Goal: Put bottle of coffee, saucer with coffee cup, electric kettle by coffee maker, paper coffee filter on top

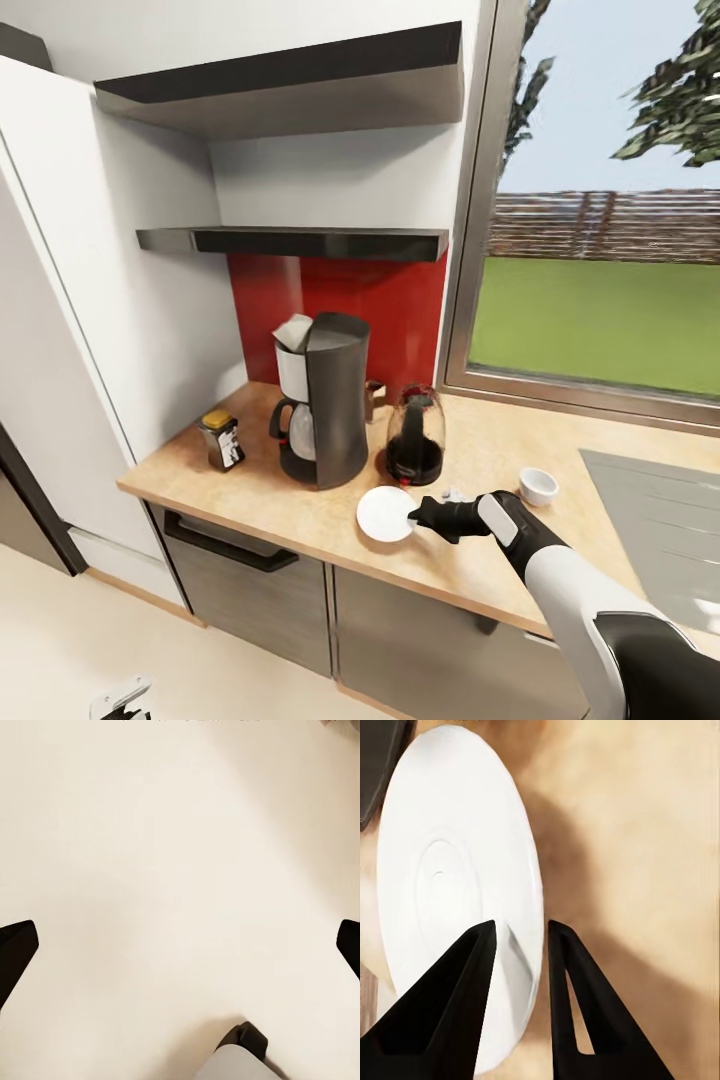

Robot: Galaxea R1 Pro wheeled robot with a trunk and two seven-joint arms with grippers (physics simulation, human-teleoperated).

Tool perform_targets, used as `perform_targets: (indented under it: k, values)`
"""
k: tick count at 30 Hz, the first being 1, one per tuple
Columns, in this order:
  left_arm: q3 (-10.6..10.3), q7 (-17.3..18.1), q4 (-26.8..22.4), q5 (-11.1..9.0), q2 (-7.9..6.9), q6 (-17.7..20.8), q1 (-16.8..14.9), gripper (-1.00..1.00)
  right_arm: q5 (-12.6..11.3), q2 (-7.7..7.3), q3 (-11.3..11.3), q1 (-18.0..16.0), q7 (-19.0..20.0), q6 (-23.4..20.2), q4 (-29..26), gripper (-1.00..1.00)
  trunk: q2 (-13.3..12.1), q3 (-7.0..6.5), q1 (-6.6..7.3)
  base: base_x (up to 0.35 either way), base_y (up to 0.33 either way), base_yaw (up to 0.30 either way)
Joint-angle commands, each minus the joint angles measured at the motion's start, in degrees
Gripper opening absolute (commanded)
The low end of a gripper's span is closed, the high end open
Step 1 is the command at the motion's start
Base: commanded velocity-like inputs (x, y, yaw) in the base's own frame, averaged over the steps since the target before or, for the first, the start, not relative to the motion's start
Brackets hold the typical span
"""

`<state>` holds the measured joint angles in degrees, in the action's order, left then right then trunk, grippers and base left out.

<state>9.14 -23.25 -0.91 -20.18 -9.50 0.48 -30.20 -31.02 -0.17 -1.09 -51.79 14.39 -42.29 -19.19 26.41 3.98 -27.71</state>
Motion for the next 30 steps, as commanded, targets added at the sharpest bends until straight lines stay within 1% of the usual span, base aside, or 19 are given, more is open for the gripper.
perform_targets:
  k: [1,6,9,11,16,21,27,28,30]
  values:
    - [0.44,-0.13,-0.06,0.15,0.01,0.05,-0.03,1.0,0.17,0.01,-0.14,-0.06,0.29,-0.25,0.0,-1.0,0.11,0.12,-0.04,0.155,0.132,0.0]
    - [0.44,-0.13,-0.06,0.14,0.01,0.05,-0.03,1.0,0.17,0.0,-0.14,-0.02,0.29,-0.25,0.38,-1.0,0.11,0.12,-0.04,0.087,0.044,0.0]
    - [0.44,-0.13,-0.06,0.16,0.01,0.05,-0.03,1.0,0.17,-0.01,-0.2,-0.05,0.29,-0.16,3.93,-1.0,0.11,0.12,-0.04,0.006,0.003,0.0]
    - [0.44,-0.13,-0.06,0.17,0.01,0.05,-0.03,1.0,0.17,-0.01,-0.22,-0.03,0.29,-0.13,4.79,-1.0,0.11,0.12,-0.04,0.001,0.0,0.0]
    - [0.44,-0.13,-0.06,0.2,0.01,0.05,-0.03,1.0,0.16,-0.01,-0.23,-0.05,0.29,-0.1,5.19,-1.0,0.11,0.12,-0.04,0.019,0.0,0.0]
    - [0.44,-0.13,-0.06,0.2,0.01,0.05,-0.03,1.0,0.16,-0.01,-0.23,-0.05,0.29,-0.08,5.27,-1.0,0.11,0.12,-0.04,0.165,0.026,0.0]
    - [0.44,-0.13,-0.06,0.22,0.06,0.05,-0.03,1.0,0.17,-0.01,-0.23,-0.06,0.29,-0.08,5.23,-1.0,0.11,0.12,-0.04,0.018,0.003,0.0]
    - [0.44,-0.13,-0.06,0.22,0.07,0.05,-0.03,1.0,0.17,-0.01,-0.23,-0.04,0.29,-0.09,5.24,1.0,0.11,0.12,-0.04,0.001,0.0,0.0]
    - [0.44,-0.13,-0.06,0.19,0.07,0.05,-0.03,1.0,0.17,-0.01,-0.23,-0.04,0.29,-0.08,5.22,1.0,0.11,0.12,-0.04,0.0,0.0,0.0]
